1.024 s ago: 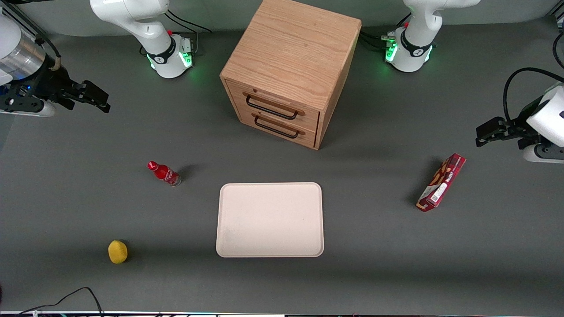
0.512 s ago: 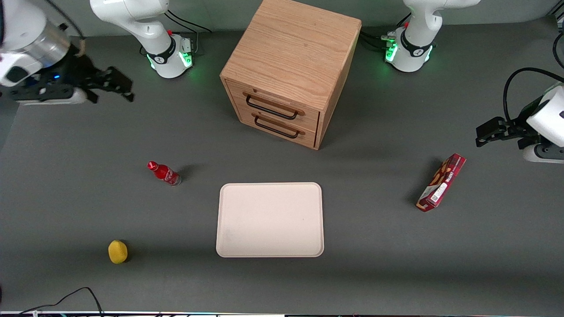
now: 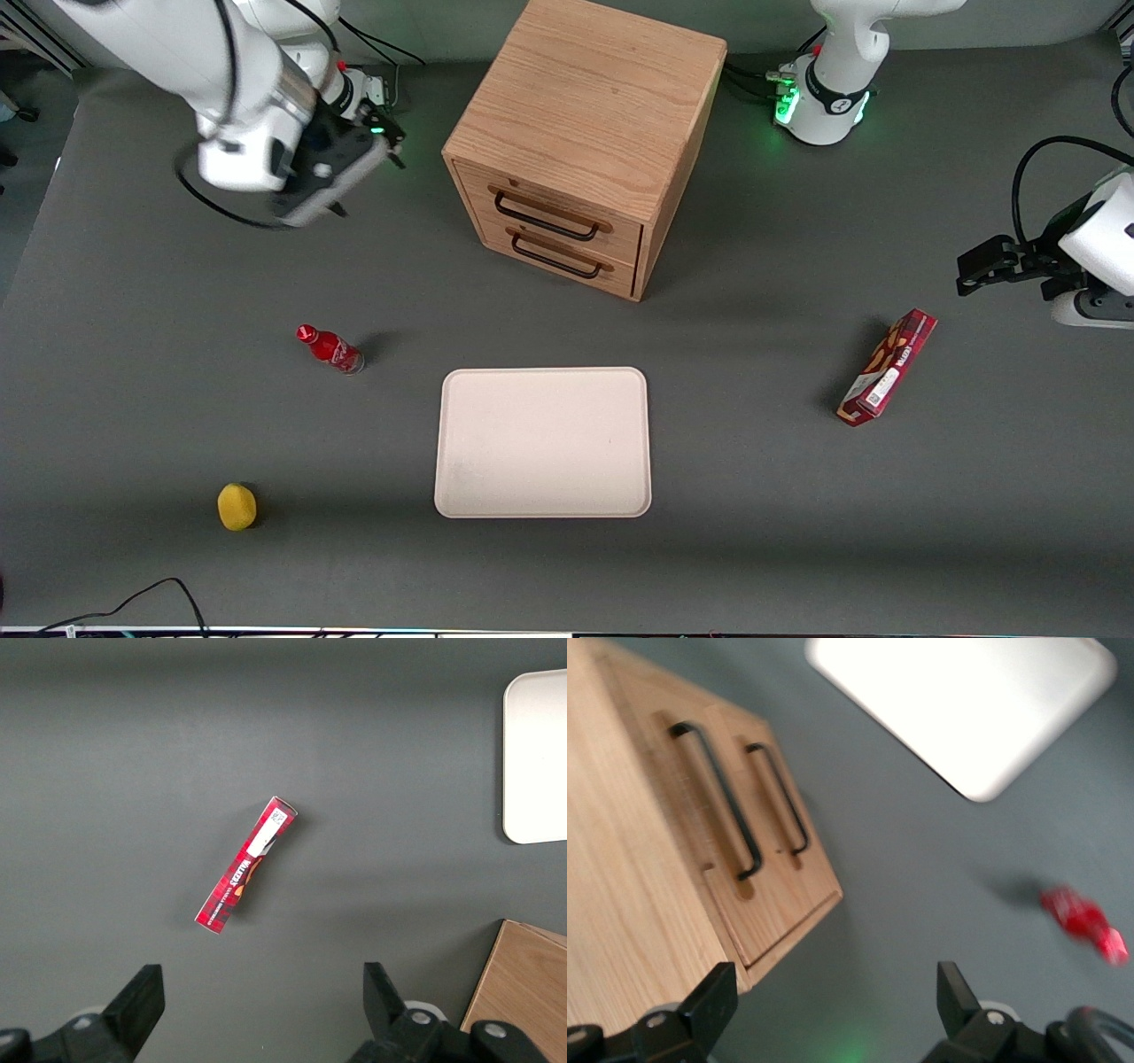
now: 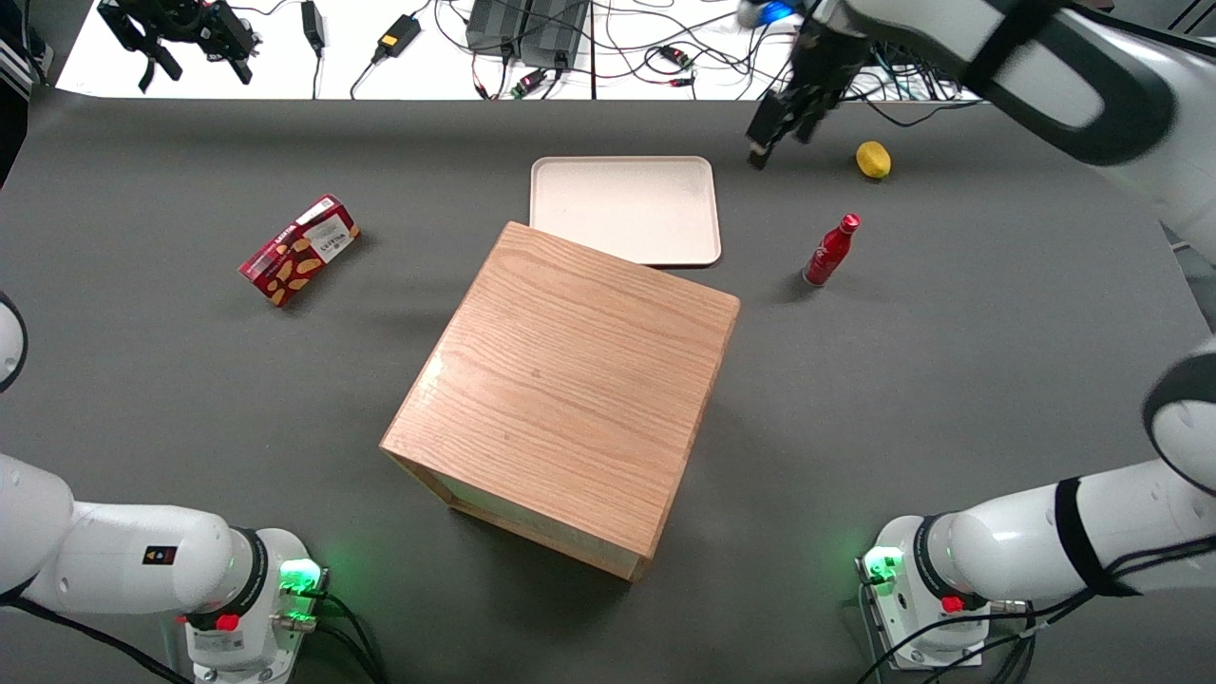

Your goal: Open upper drawer

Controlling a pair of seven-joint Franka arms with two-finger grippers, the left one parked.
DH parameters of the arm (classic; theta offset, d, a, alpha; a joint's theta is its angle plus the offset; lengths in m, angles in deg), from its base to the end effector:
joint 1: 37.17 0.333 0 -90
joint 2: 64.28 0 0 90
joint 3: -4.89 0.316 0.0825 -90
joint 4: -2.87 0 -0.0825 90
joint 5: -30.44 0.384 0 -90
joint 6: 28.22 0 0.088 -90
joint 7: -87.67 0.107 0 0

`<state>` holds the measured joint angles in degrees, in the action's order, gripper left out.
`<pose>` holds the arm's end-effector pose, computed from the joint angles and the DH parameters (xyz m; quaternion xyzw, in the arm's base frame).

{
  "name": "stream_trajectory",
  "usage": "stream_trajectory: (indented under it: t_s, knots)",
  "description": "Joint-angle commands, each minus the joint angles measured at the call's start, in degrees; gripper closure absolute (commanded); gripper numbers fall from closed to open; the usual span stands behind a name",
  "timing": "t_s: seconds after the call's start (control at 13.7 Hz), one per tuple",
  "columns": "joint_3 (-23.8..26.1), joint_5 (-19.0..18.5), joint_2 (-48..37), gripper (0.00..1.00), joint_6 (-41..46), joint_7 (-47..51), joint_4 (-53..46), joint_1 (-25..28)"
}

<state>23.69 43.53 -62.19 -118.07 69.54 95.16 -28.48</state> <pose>0.4889 0.2783 0.5892 -0.9160 -0.3809 0.0480 0.1162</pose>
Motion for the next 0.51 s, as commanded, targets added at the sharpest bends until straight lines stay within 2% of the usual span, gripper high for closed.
stream_trajectory:
  t_s: [0.0, 0.22, 0.44]
  knots:
    - [3.2, 4.0, 8.5, 0.00, -1.7, -8.5, -5.2, -0.1]
    - [9.8, 3.3, 14.5, 0.00, -6.5, -8.7, -4.8, 0.3]
    - [10.6, 2.5, 18.1, 0.00, -9.6, -8.2, -3.5, 2.6]
